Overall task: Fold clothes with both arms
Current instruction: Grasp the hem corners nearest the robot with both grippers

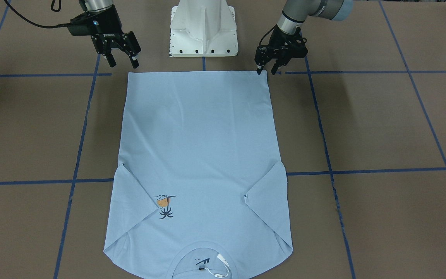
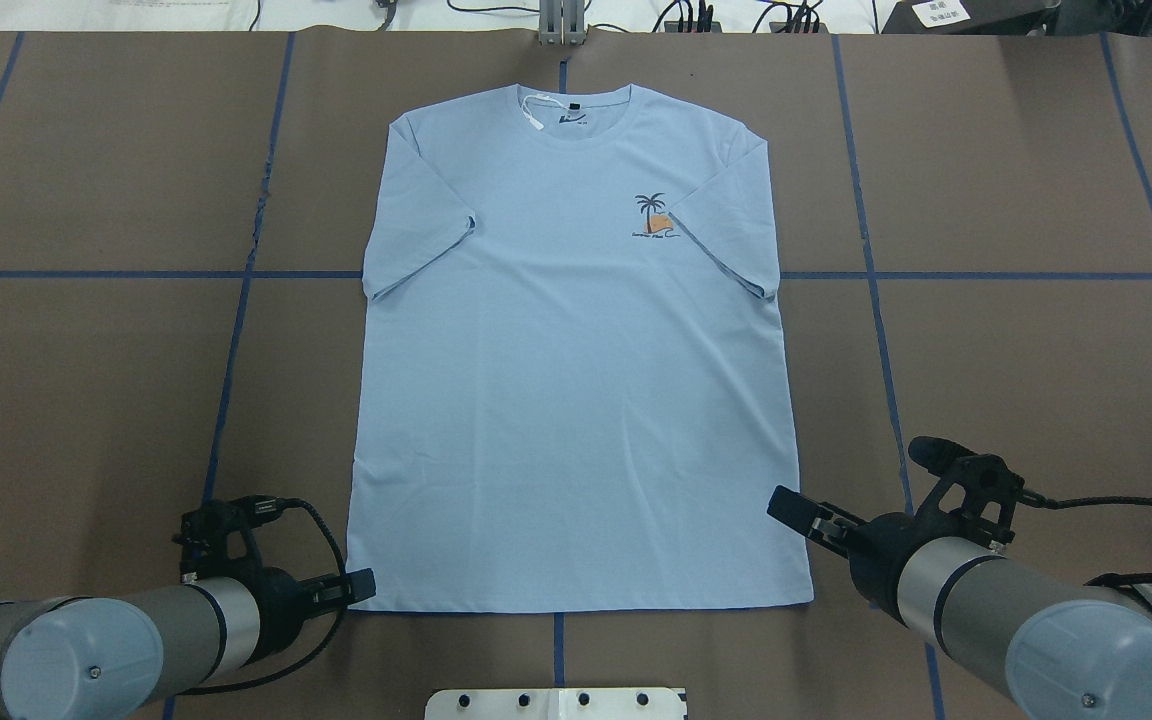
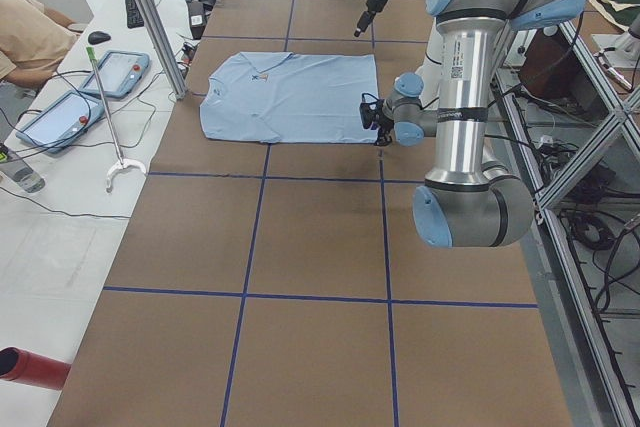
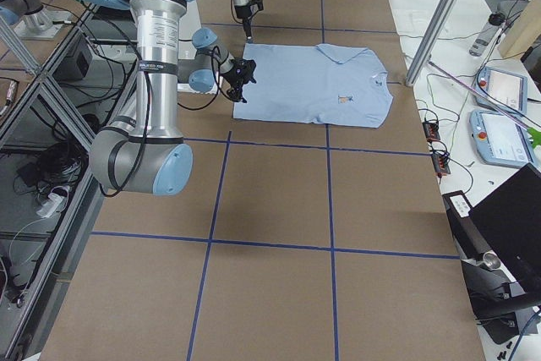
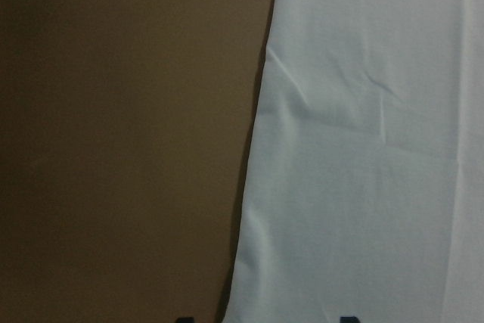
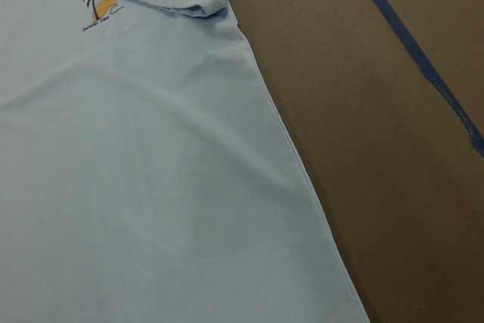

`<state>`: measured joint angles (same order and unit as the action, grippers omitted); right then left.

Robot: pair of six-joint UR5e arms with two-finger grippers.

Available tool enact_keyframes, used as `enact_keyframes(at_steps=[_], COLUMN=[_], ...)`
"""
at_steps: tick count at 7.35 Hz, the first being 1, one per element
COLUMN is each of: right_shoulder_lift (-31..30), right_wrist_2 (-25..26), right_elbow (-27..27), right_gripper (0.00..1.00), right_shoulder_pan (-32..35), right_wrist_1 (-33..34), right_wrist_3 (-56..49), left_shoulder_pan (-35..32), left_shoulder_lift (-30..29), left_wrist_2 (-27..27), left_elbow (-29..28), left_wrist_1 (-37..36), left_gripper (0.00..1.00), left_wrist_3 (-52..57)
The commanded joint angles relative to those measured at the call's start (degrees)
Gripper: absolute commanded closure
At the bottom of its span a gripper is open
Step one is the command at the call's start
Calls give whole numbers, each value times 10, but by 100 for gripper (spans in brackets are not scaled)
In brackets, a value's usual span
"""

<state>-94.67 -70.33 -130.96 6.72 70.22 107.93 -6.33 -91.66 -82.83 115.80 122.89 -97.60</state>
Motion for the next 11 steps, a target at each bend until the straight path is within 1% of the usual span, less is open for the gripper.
enact_keyframes(at_steps=[1, 6, 7, 8, 9, 11], right_shoulder_lift=[0, 0, 1, 2, 2, 0], right_wrist_2=[0, 1, 0, 0, 0, 2], right_elbow=[0, 0, 1, 1, 1, 5], right_gripper=[2, 2, 2, 2, 2, 3], right_shoulder_pan=[0, 0, 0, 0, 0, -5], right_wrist_1=[0, 0, 0, 0, 0, 1], right_wrist_3=[0, 0, 1, 0, 0, 3], left_shoulder_pan=[2, 4, 4, 4, 4, 4], left_shoulder_lift=[-3, -26, -26, -27, -26, -26], left_wrist_2=[1, 1, 0, 0, 0, 1], left_elbow=[-5, -19, -19, -19, -18, -15], left_wrist_1=[0, 0, 0, 0, 0, 0], left_gripper=[41, 52, 65, 89, 100, 100], left_wrist_3=[0, 0, 0, 0, 0, 0])
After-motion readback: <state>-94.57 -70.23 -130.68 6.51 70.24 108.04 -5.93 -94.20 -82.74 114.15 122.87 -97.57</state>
